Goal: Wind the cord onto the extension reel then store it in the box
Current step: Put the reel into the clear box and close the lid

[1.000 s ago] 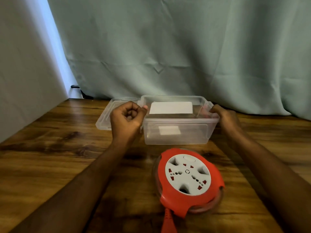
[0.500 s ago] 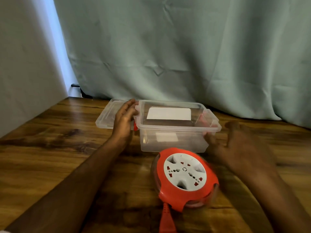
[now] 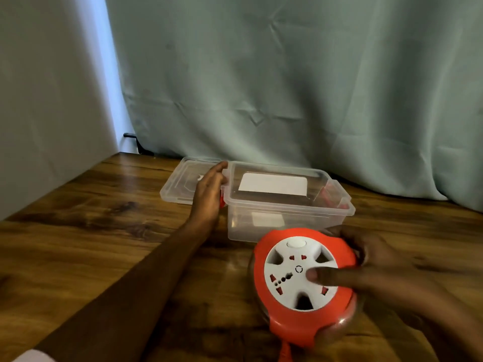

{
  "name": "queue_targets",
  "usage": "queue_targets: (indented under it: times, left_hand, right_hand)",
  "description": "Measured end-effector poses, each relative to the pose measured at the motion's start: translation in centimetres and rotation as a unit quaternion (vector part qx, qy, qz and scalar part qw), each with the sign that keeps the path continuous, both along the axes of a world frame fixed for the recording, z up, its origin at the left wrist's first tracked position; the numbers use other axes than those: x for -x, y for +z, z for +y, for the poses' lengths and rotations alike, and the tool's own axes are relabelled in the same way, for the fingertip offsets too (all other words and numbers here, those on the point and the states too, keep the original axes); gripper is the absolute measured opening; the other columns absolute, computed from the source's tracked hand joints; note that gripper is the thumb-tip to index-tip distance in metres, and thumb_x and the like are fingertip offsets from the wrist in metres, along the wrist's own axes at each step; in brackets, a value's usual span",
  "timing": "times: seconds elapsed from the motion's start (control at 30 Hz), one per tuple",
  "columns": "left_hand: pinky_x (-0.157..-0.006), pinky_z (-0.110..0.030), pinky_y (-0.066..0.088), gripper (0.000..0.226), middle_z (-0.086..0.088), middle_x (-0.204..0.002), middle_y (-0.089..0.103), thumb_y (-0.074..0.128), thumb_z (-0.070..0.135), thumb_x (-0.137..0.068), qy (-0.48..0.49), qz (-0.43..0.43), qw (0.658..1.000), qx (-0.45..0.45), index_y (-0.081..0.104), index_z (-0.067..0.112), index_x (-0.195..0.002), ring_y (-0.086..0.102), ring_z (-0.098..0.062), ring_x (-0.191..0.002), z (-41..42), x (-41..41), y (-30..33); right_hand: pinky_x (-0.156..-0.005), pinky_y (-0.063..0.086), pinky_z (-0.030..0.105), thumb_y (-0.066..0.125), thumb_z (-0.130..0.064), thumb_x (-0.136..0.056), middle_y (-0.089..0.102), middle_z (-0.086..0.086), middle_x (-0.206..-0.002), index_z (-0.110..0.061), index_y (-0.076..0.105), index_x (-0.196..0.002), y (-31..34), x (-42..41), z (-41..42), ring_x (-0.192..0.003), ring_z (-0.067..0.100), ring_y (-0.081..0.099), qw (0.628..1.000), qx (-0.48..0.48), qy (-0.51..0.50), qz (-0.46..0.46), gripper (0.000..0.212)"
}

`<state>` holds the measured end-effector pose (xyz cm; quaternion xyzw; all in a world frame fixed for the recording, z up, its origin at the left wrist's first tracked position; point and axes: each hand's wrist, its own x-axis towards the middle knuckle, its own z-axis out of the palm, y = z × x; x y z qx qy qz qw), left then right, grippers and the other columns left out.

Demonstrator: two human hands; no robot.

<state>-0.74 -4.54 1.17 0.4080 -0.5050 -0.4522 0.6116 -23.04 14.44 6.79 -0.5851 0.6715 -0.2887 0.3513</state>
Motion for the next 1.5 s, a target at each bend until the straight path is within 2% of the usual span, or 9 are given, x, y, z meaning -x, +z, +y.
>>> queue_targets:
  times: [0.17, 0.27, 0.37, 0.47, 0.83, 1.07, 1.17, 1.3, 1.5]
  left_hand:
    - [-0.098, -0.047, 0.060, 0.042, -0.010, -0.137, 0.068, 0.039, 0.015, -0.107, -0.016, -0.004, 1.000, -0.010, 0.059, 0.019, -0.143, 0.068, -0.027, -0.121, 0.2, -0.3, -0.1]
    - [-0.084, -0.031, 0.064, 0.040, -0.005, -0.136, 0.066, 0.038, 0.019, -0.109, -0.026, -0.014, 1.000, -0.010, 0.056, 0.021, -0.145, 0.069, -0.019, -0.115, 0.0, -0.3, -0.1]
    - [-0.076, -0.021, 0.062, 0.040, -0.004, -0.133, 0.067, 0.038, 0.021, -0.110, -0.034, -0.024, 0.999, -0.004, 0.055, 0.021, -0.146, 0.069, -0.012, -0.108, -0.3, -0.4, -0.3]
    - [-0.080, -0.022, 0.062, 0.041, -0.006, -0.132, 0.069, 0.038, 0.018, -0.109, -0.031, -0.022, 0.999, 0.002, 0.056, 0.018, -0.146, 0.070, -0.015, -0.110, -0.3, -0.3, -0.4]
    - [-0.085, -0.012, 0.050, 0.045, 0.001, -0.157, 0.046, 0.033, 0.023, -0.111, -0.031, -0.057, 0.998, 0.016, 0.041, 0.027, -0.156, 0.052, -0.015, -0.133, -0.2, 0.3, -0.7]
    - [-0.119, -0.050, 0.042, 0.064, 0.002, -0.157, 0.049, 0.038, 0.051, -0.090, -0.022, -0.055, 0.998, 0.034, 0.045, 0.032, -0.152, 0.048, -0.020, -0.144, -0.9, 0.4, -1.6]
    - [-0.117, -0.050, 0.044, 0.058, 0.002, -0.156, 0.049, 0.035, 0.044, -0.096, -0.020, -0.067, 0.997, 0.042, 0.046, 0.030, -0.151, 0.049, -0.020, -0.142, -1.0, 0.4, -1.7]
    - [-0.118, -0.048, 0.044, 0.042, 0.003, -0.155, 0.049, 0.035, 0.020, -0.111, 0.002, -0.109, 0.992, 0.067, 0.047, 0.024, -0.150, 0.049, -0.017, -0.140, -1.4, 0.3, -2.0]
    - [-0.109, -0.039, 0.050, 0.034, 0.003, -0.135, 0.063, 0.040, 0.014, -0.109, 0.077, -0.146, 0.984, 0.073, 0.060, 0.019, -0.137, 0.058, -0.016, -0.128, -1.6, -1.6, -1.4]
  right_hand:
    - [-0.073, 0.066, 0.033, 0.095, -0.023, -0.050, 0.080, -0.009, -0.105, -0.031, 0.076, -0.113, 3.9, 1.4, 0.0, -0.089, 0.015, 0.079, 0.996, 0.086, 0.036, -0.002, 0.066]
    - [-0.061, 0.059, 0.012, 0.099, -0.062, -0.035, 0.079, -0.019, -0.098, -0.045, 0.077, -0.103, 9.4, 1.9, -0.6, -0.079, 0.003, 0.076, 0.972, 0.219, -0.014, 0.082, 0.073]
    - [-0.077, 0.065, 0.034, 0.088, -0.081, -0.029, 0.076, -0.017, -0.111, -0.051, 0.072, -0.113, 13.2, 2.5, -1.5, -0.094, 0.008, 0.075, 0.922, 0.353, -0.068, 0.140, 0.091]
    - [-0.095, 0.058, 0.045, 0.093, -0.043, -0.066, 0.071, -0.006, -0.126, -0.035, 0.069, -0.127, 15.2, 0.5, -4.5, -0.107, 0.018, 0.069, 0.874, 0.432, -0.058, 0.215, 0.066]
    - [-0.082, 0.064, 0.031, 0.092, -0.004, -0.071, 0.079, 0.008, -0.103, -0.010, 0.077, -0.117, 6.7, -2.1, -17.1, -0.093, 0.025, 0.076, 0.963, 0.238, 0.079, 0.100, 0.048]
    - [-0.062, 0.062, 0.027, 0.089, -0.009, -0.077, 0.077, 0.012, -0.095, -0.009, 0.070, -0.118, 3.1, -0.8, -19.2, -0.075, 0.022, 0.076, 0.990, 0.135, 0.047, 0.003, 0.045]
    - [-0.085, 0.063, 0.043, 0.091, -0.037, -0.075, 0.078, 0.000, -0.103, -0.021, 0.074, -0.113, 2.2, -0.5, -19.3, -0.091, 0.020, 0.076, 0.978, 0.155, 0.054, 0.126, 0.045]
    - [-0.086, 0.054, 0.035, 0.083, -0.056, -0.078, 0.068, -0.012, -0.113, -0.031, 0.080, -0.098, 4.1, -1.6, -17.7, -0.104, 0.013, 0.065, 0.906, 0.270, -0.012, 0.326, 0.033]
    - [-0.075, 0.063, 0.045, 0.076, -0.049, -0.089, 0.078, 0.000, -0.081, -0.020, 0.082, -0.090, 4.5, 3.3, -15.9, -0.075, 0.022, 0.073, 0.927, 0.346, -0.143, 0.031, 0.029]
